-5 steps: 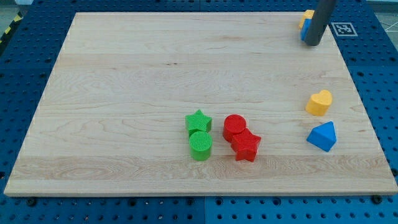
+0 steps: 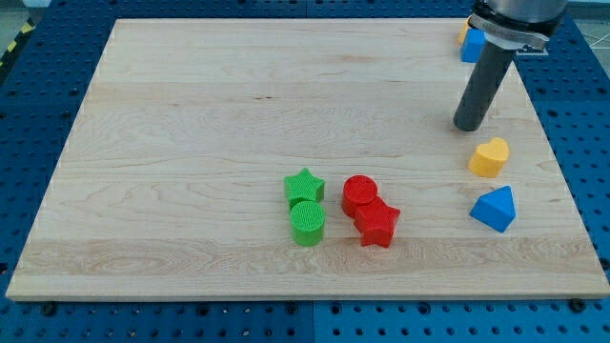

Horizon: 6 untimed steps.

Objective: Move your arm towards blue triangle

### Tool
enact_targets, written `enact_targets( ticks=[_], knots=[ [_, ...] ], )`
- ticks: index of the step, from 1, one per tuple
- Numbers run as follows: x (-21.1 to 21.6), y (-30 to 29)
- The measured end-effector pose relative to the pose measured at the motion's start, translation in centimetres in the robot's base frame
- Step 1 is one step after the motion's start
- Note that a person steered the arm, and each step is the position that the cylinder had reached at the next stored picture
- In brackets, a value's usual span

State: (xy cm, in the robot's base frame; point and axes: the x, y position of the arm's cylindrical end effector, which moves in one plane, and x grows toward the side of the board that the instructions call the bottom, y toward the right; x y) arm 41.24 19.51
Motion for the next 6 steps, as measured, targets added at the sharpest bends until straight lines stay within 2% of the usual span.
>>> enact_targets(
  ticks=[1,4,5,6],
  knots=[
    [0.9,-1.8],
    [14.2,-3.7],
    [16.9,-3.3],
    [16.9,-2.0]
  ],
)
